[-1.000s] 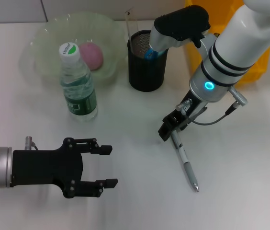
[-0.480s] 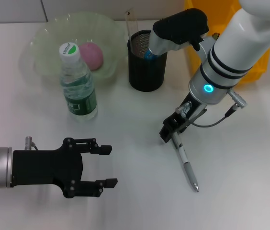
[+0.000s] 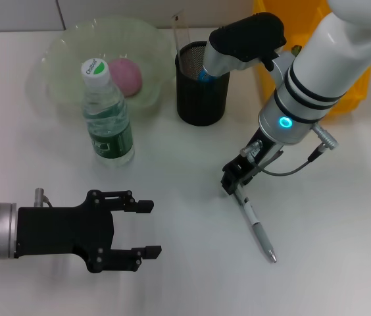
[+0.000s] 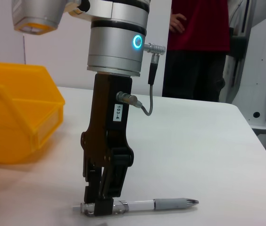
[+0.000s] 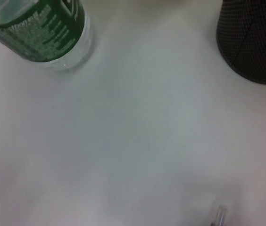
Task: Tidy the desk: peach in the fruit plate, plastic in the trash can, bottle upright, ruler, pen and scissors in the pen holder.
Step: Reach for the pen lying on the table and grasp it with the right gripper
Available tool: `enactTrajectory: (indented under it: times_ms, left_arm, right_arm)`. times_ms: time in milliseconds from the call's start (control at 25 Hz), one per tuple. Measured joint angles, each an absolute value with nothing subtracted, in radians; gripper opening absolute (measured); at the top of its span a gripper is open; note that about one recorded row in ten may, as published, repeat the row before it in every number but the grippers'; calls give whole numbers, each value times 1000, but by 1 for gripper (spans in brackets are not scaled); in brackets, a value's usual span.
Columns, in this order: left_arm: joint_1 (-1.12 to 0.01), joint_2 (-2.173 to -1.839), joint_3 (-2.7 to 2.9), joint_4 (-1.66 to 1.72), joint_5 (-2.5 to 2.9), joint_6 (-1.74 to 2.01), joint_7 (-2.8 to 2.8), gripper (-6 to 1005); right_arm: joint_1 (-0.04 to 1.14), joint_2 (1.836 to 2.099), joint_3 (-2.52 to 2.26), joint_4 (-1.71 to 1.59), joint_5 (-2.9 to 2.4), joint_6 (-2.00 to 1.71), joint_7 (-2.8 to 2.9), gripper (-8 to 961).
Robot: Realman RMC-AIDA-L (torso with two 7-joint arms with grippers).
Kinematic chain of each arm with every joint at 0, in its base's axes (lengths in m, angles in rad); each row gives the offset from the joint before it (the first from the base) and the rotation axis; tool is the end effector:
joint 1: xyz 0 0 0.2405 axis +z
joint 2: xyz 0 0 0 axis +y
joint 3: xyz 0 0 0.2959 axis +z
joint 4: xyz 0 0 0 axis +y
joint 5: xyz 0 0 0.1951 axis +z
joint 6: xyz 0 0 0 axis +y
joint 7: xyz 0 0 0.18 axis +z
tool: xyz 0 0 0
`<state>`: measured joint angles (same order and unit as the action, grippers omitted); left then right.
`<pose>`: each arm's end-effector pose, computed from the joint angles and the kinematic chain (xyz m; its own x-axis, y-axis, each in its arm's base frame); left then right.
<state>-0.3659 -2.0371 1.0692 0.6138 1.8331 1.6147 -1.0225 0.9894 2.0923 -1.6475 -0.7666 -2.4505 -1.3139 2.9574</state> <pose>-0.2953 0.2680 -0.0795 0.9038 0.1118 0.4130 0.1515 -0.9863 -0.0646 0.1845 0.3931 -0.1403 0.5259 -0.8041 0.2773 -0.6787 -0.5932 -0.4329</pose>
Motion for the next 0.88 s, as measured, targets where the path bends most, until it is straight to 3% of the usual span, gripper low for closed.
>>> enactTrajectory:
  times_ms: [640,880]
  left_arm:
    - [-363,-2037,1069,612,1833,1617,-1012,725]
    - [-360,-2037,1069,612,1833,1618,-1011,725]
  right_arm:
    - [985,2092,-1648,-764,-2450,-1319,2957,286]
    - [985,2092,-1667,-770,-2453,-1322,2956,167]
